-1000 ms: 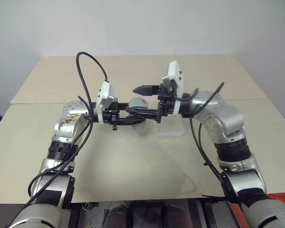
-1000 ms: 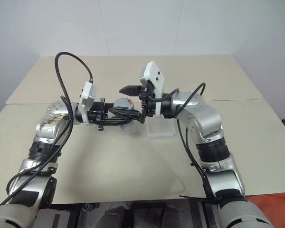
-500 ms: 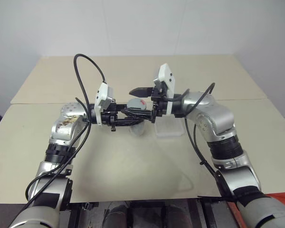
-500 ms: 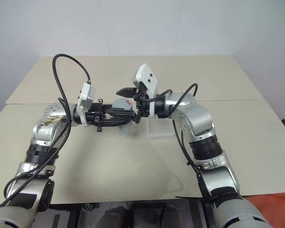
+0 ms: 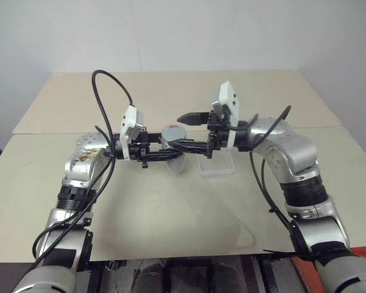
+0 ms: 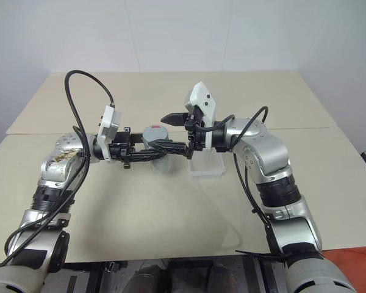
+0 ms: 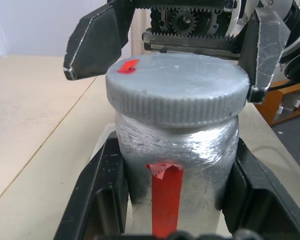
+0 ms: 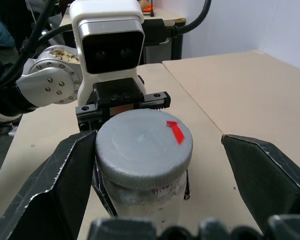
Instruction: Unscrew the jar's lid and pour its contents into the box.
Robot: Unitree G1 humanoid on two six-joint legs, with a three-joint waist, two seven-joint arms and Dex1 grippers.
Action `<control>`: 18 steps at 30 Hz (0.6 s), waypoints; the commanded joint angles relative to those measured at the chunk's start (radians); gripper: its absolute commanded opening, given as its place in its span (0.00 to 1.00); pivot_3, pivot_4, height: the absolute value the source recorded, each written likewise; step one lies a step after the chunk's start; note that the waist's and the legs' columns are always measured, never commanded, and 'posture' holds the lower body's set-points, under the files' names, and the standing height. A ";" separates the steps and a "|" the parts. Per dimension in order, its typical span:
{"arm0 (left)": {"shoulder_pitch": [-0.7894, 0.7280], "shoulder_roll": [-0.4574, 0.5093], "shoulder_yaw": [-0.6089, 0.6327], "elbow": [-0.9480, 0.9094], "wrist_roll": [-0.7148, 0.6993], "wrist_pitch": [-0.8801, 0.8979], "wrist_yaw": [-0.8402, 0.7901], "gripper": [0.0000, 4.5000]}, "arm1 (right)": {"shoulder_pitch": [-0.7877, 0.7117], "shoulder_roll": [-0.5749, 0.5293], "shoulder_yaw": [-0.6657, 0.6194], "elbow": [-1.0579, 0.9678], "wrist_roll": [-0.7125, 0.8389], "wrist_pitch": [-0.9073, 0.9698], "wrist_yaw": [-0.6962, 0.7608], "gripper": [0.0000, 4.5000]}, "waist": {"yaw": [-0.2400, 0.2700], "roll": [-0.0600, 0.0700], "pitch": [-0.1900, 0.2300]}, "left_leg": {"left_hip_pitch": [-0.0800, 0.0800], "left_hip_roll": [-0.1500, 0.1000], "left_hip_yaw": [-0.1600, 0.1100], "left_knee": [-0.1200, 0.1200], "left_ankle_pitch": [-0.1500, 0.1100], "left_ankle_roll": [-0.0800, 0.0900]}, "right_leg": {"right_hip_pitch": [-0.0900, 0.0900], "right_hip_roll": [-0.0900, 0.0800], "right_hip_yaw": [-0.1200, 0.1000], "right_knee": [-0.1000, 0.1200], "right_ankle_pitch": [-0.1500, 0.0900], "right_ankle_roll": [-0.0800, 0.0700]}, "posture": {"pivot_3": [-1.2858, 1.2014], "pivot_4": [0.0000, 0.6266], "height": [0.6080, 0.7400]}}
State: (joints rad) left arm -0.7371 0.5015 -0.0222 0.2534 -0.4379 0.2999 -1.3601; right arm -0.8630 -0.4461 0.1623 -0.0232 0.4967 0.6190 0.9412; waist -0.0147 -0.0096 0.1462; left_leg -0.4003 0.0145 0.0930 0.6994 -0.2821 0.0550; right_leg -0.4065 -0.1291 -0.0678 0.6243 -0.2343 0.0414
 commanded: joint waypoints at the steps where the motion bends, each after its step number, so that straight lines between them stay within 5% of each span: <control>1: 0.011 0.021 0.024 -0.050 -0.044 -0.021 -0.052 0.45 | 0.016 -0.059 -0.113 0.012 -0.016 -0.013 -0.048 0.99 | 0.001 0.000 0.000 | 0.000 0.000 0.000 0.000 0.000 0.000 | 0.000 0.000 0.000 0.000 0.000 0.000 | 0.52 0.24 1.00; 18: -0.007 0.011 0.015 -0.009 -0.024 -0.039 -0.033 0.45 | 0.084 -0.106 -0.164 -0.144 0.061 0.030 -0.011 0.99 | 0.001 0.000 0.000 | 0.000 0.000 0.000 0.000 0.000 0.000 | 0.000 0.000 0.000 0.000 0.000 0.000 | 0.52 0.24 1.00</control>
State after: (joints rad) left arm -0.7117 0.5173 -0.0082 0.2416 -0.4687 0.2832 -1.3989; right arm -0.7629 -0.5454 0.0289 -0.1031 0.5149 0.6346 0.9192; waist -0.0136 -0.0096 0.1462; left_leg -0.4002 0.0147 0.0932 0.6991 -0.2822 0.0551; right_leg -0.4063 -0.1294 -0.0675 0.6238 -0.2343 0.0414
